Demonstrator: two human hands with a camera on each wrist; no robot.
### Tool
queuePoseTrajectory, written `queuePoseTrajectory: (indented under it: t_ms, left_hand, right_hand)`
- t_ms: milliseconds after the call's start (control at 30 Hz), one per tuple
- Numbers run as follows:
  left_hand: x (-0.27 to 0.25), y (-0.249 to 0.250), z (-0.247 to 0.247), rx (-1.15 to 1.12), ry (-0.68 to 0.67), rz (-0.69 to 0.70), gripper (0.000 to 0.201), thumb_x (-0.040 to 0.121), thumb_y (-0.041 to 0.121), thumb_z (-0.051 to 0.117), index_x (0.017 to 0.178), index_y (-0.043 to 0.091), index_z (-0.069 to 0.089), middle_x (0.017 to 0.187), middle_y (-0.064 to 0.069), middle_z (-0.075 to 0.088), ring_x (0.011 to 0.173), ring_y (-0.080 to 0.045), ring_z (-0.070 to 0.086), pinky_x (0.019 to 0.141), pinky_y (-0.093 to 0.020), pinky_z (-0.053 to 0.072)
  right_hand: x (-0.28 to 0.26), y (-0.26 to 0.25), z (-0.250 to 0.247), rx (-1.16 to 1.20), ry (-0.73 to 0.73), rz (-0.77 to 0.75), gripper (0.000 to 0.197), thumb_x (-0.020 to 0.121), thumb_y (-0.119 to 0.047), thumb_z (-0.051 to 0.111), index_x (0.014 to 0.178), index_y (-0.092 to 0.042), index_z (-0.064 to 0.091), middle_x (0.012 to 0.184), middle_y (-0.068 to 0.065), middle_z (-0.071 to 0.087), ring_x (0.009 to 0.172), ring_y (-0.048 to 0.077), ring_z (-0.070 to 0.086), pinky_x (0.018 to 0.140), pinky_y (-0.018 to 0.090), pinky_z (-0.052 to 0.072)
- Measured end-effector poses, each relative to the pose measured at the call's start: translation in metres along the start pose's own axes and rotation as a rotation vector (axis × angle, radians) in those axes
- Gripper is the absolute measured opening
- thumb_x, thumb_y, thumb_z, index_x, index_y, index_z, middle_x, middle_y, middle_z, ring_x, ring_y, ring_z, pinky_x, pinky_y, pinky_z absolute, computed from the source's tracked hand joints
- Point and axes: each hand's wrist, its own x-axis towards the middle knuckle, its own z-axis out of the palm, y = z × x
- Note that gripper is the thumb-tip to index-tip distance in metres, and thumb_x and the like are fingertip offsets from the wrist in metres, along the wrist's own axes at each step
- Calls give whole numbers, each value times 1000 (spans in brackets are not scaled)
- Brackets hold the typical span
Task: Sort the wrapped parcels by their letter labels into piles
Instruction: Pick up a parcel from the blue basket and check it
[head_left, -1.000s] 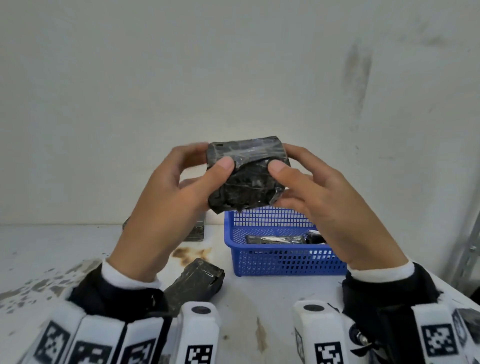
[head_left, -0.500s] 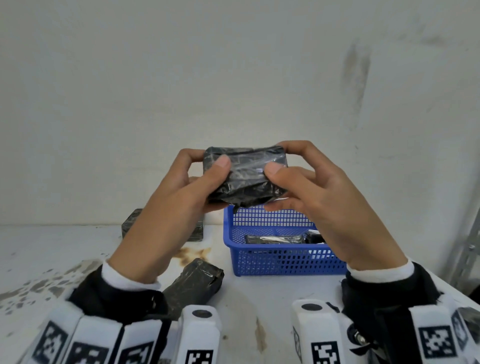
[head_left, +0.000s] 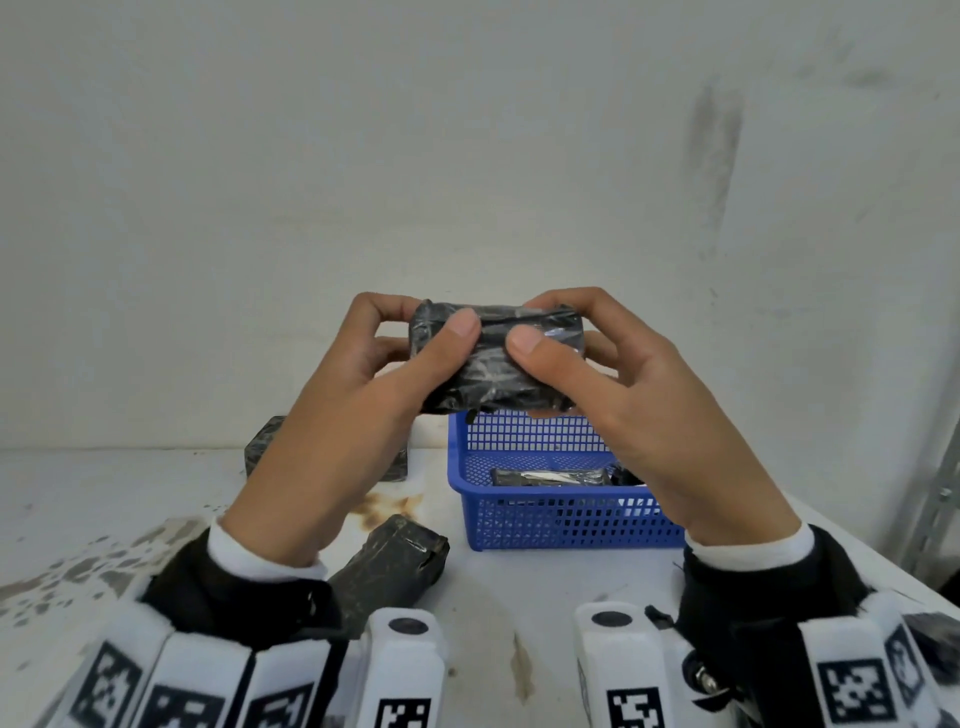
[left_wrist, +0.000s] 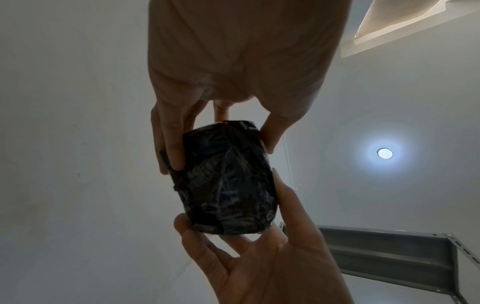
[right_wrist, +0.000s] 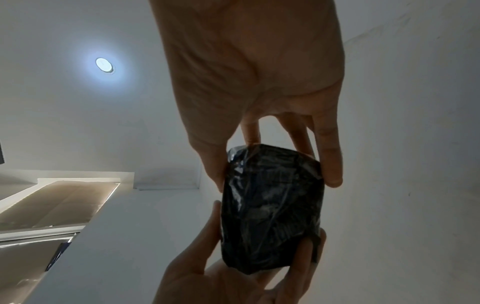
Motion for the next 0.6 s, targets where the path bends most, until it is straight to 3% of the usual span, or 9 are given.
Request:
queuePoseTrajectory:
  t_ms: [133,200,233,300,333,400,467,533,600]
  left_hand:
    - [-1,0,-2,38,-38,-5,46,71,59,64,109,34,53,107,8,71,91,-21,71,89,-61,51]
    - [1,0,-2,23,-63,-35,43,79,51,69,113,31,52,104,12,73,91,-20,71,84,-47,58]
    - [1,0,-1,-4,-65,-47,40,84,46,67,115,25,53,102,11,74,90,-19,71,75,-37,60]
    - [3,0,-2,-49,-30,-45,32,88,34,61,115,18,56,103,7,74,87,-16,70,66,-26,57]
    - [3,-1,-3,-50,-8,-41,31,87,30,66,115,19,57,107,5,74,88,-15,70,71,-28,56]
    - [5,-5,-5,-13,15,-43,49,75,35,76,119,26,56,113,5,72,94,-15,71,90,-38,52]
    - [5,-5,-5,26,12,-67,63,68,43,76,125,31,53,112,5,72,97,-16,71,99,-43,47]
    - [4,-3,-2,55,-19,-62,55,78,37,78,127,32,53,107,6,74,97,-15,71,97,-42,48]
    - [3,-2,-1,50,-12,-40,45,83,32,70,125,34,54,103,8,75,94,-12,71,86,-34,49]
  right_hand:
    - [-2,0,-2,20,-22,-8,38,67,-48,74,102,-34,68,107,-10,71,79,22,76,76,37,61]
    - [-3,-1,-4,43,-37,-12,34,72,-34,79,104,-32,67,112,-9,69,82,22,76,71,28,59]
    - [-4,-1,-5,51,-45,-16,33,75,-26,81,105,-32,67,118,-7,67,84,20,76,70,24,58]
    - [-5,-3,-5,65,-55,-23,35,76,-26,80,107,-33,67,127,-3,63,89,19,75,69,22,57]
    - [-5,-4,-4,69,-56,-23,36,75,-33,79,109,-35,67,128,-2,63,89,19,74,69,24,58]
    - [-5,-6,-3,93,-44,-23,38,79,-39,75,115,-36,65,124,-4,66,90,21,75,75,32,61]
    - [-4,-5,-4,123,-24,-33,42,88,-22,73,125,-36,60,127,-11,65,93,23,75,81,35,61]
    - [-4,-4,-4,115,-17,-34,55,89,-13,70,133,-43,53,137,-15,57,100,16,73,84,29,60]
    - [-3,-3,-5,102,-15,-9,62,87,-19,71,137,-47,47,138,-8,58,103,10,72,85,24,58]
